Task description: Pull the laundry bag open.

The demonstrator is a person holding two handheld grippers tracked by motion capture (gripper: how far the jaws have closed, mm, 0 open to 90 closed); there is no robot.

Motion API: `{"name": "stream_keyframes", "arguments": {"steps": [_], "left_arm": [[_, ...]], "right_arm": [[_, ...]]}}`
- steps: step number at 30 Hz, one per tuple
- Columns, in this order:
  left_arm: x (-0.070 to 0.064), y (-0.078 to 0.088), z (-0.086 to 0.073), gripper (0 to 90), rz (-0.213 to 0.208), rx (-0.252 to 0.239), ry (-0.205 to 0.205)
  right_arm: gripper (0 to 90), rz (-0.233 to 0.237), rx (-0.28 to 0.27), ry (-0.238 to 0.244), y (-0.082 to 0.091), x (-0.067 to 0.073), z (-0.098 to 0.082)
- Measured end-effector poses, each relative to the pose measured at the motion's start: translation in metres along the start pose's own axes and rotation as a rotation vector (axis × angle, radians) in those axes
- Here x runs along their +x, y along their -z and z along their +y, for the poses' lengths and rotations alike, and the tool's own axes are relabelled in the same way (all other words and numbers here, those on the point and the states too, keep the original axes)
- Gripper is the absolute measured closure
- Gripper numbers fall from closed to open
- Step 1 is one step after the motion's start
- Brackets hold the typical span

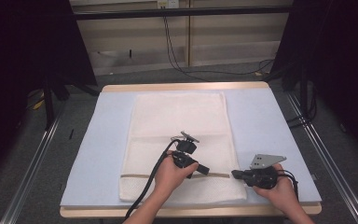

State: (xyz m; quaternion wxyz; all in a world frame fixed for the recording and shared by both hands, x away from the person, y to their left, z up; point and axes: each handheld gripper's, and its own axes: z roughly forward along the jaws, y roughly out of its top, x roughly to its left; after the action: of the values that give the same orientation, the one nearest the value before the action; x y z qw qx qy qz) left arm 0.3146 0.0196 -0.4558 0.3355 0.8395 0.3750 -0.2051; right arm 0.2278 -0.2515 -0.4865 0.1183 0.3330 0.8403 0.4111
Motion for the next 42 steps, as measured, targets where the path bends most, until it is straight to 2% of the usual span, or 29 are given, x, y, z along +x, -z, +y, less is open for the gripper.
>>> {"name": "stream_keyframes", "arguments": {"steps": [1,2,3,4,5,6,9,10,11,12,13,14,15,17,21,24,25,27,29,32,33,34,35,36,38,40,42], "left_arm": [[0.0,0.0,0.0,87.6,0.0,0.0,0.0],[0.002,0.002,0.0,87.6,0.005,0.024,-0.024],[0.002,0.002,-0.001,87.6,0.001,0.014,-0.004],[0.002,0.002,-0.001,87.5,0.001,0.014,-0.004],[0.004,0.004,-0.001,87.5,0.0,0.026,-0.025],[0.002,0.002,-0.002,87.6,-0.004,0.008,-0.003],[0.006,0.004,-0.003,87.6,-0.01,0.021,-0.021],[0.005,0.004,-0.004,87.5,0.0,0.01,0.001],[0.005,0.004,-0.004,87.6,0.0,0.01,0.001],[0.007,0.005,-0.004,87.6,-0.003,0.029,-0.02],[0.008,0.007,-0.005,87.5,0.004,0.025,-0.012],[0.007,0.007,-0.006,87.6,-0.003,-0.004,0.018],[0.007,0.009,-0.006,87.6,0.011,0.002,0.019],[0.009,0.012,-0.007,87.6,-0.001,0.008,0.003],[0.01,0.014,-0.01,87.6,0.008,-0.008,0.031],[0.013,0.016,-0.011,87.6,-0.001,-0.002,0.019],[0.013,0.018,-0.013,87.6,0.004,-0.003,0.031],[0.016,0.021,-0.013,87.6,0.006,0.011,0.019],[0.016,0.022,-0.014,87.6,0.003,0.006,0.023],[0.02,0.028,-0.015,87.7,0.007,0.03,0.0],[0.02,0.028,-0.017,87.7,0.002,-0.004,0.03],[0.021,0.03,-0.018,87.7,-0.002,-0.006,0.037],[0.023,0.033,-0.018,87.7,0.001,0.014,0.013],[0.023,0.033,-0.019,87.7,0.005,0.007,0.032],[0.024,0.033,-0.02,87.7,-0.011,-0.002,0.046],[0.025,0.035,-0.021,87.7,-0.003,-0.002,0.046],[0.026,0.035,-0.022,87.7,-0.012,-0.018,0.063]], "right_arm": [[90.0,0.001,0.0,-0.001,0.0,0.0,0.0],[90.0,0.001,0.0,0.0,0.0,0.0,0.0],[90.0,0.0,0.001,-0.001,0.0,0.0,0.0],[90.0,0.0,0.001,-0.001,0.0,0.0,0.0],[90.0,0.004,-0.001,-0.001,0.0,0.0,0.0],[90.0,0.004,-0.001,-0.002,0.0,0.0,0.0],[90.0,0.005,-0.001,-0.003,0.0,0.0,0.0],[90.0,0.005,0.0,-0.003,0.0,0.0,0.0],[90.0,0.005,-0.001,-0.003,0.0,0.0,0.0],[90.0,0.005,-0.001,-0.003,0.0,0.0,0.0],[90.0,0.005,-0.001,-0.003,0.0,0.0,0.0],[90.0,0.005,-0.001,-0.003,0.0,0.0,0.0],[90.0,0.005,-0.001,-0.003,0.0,0.0,0.0],[90.0,0.005,-0.001,-0.003,0.0,0.0,0.0],[90.0,0.006,-0.001,-0.004,0.0,0.0,0.0],[90.0,0.007,-0.001,-0.005,0.0,0.0,0.0],[90.0,0.006,0.0,-0.005,0.0,0.0,0.0],[90.0,0.006,0.0,-0.005,0.0,0.0,0.0],[90.0,0.007,-0.001,-0.006,0.0,0.0,0.0],[90.0,0.009,0.002,-0.008,0.0,-0.001,0.0],[90.0,0.01,0.001,-0.007,0.0,-0.001,0.0],[90.0,0.01,0.001,-0.009,0.0,-0.001,0.0],[90.0,0.01,0.001,-0.007,0.0,-0.001,0.0],[90.0,0.01,0.001,-0.008,0.0,-0.001,0.0],[90.0,0.009,0.0,-0.006,0.0,-0.001,0.0],[90.0,0.009,0.0,-0.007,0.0,-0.001,0.0],[90.0,0.007,0.001,-0.007,0.0,-0.001,0.0]]}}
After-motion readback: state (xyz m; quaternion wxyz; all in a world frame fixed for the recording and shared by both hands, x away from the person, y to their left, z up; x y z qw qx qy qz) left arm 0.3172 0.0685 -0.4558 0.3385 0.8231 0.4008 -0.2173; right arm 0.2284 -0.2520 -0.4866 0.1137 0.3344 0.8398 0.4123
